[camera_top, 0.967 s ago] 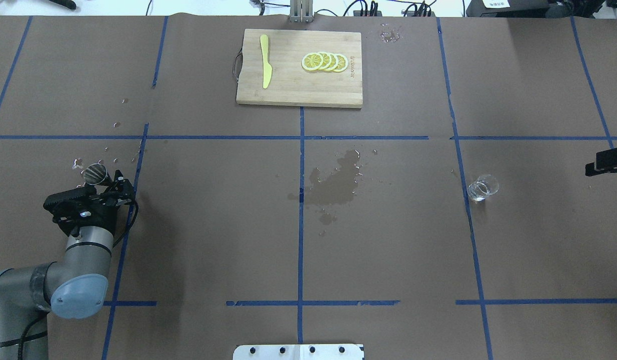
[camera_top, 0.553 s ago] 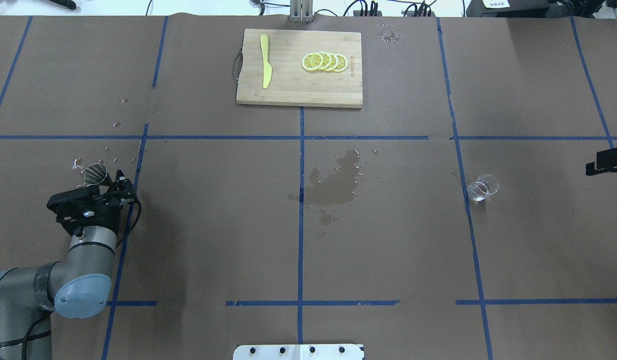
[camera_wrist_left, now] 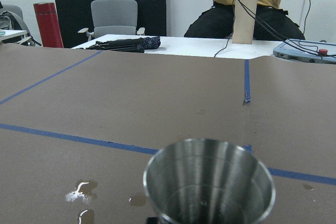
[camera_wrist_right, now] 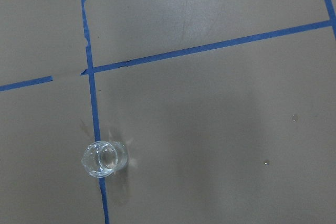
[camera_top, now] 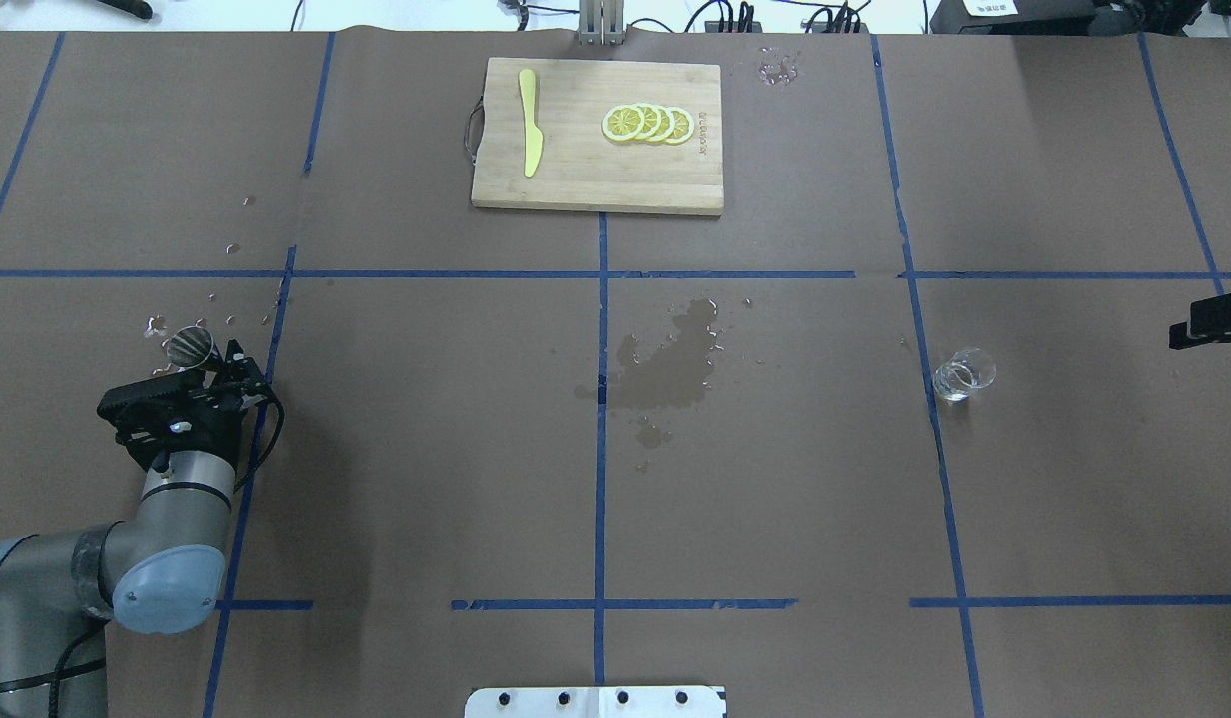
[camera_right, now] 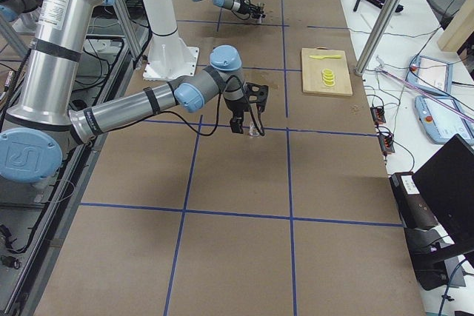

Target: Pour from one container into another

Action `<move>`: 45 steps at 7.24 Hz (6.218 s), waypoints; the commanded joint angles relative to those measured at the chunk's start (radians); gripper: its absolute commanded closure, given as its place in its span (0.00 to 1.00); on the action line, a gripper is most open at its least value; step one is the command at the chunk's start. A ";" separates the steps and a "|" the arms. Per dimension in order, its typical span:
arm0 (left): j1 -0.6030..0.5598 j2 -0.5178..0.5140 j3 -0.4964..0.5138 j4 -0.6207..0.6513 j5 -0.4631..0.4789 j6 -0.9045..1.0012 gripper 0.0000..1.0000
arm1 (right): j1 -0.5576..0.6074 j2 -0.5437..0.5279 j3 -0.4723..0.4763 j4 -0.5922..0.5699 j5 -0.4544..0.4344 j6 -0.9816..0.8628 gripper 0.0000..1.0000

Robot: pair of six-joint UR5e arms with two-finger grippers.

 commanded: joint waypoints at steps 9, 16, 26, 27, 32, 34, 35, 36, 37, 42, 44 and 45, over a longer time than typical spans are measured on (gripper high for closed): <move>-0.015 0.018 -0.135 -0.009 0.014 0.056 1.00 | -0.183 -0.049 -0.001 0.194 -0.229 0.117 0.01; -0.047 0.007 -0.095 -0.515 0.002 0.464 1.00 | -0.590 -0.032 -0.064 0.415 -0.791 0.253 0.00; -0.058 -0.096 -0.075 -0.515 -0.020 0.802 1.00 | -0.805 0.156 -0.463 0.697 -1.287 0.244 0.00; -0.058 -0.098 -0.075 -0.515 -0.020 0.802 1.00 | -0.805 0.156 -0.465 0.704 -1.310 0.244 0.01; -0.058 -0.101 -0.063 -0.515 -0.020 0.802 1.00 | -0.813 0.156 -0.514 0.706 -1.347 0.247 0.01; -0.060 -0.101 -0.065 -0.515 -0.020 0.802 1.00 | -0.828 0.155 -0.517 0.706 -1.347 0.247 0.01; -0.058 -0.101 -0.065 -0.515 -0.020 0.802 1.00 | -0.831 0.155 -0.523 0.706 -1.347 0.247 0.04; -0.058 -0.101 -0.065 -0.515 -0.020 0.802 1.00 | -0.833 0.158 -0.524 0.706 -1.345 0.245 0.06; -0.058 -0.101 -0.065 -0.515 -0.020 0.802 1.00 | -0.835 0.161 -0.526 0.706 -1.344 0.244 0.08; -0.058 -0.104 -0.065 -0.515 -0.020 0.801 1.00 | -0.831 0.184 -0.543 0.706 -1.341 0.241 0.09; -0.058 -0.104 -0.066 -0.515 -0.018 0.801 1.00 | -0.831 0.184 -0.543 0.706 -1.341 0.241 0.22; -0.058 -0.104 -0.068 -0.515 -0.018 0.801 1.00 | -0.831 0.186 -0.543 0.706 -1.341 0.241 0.42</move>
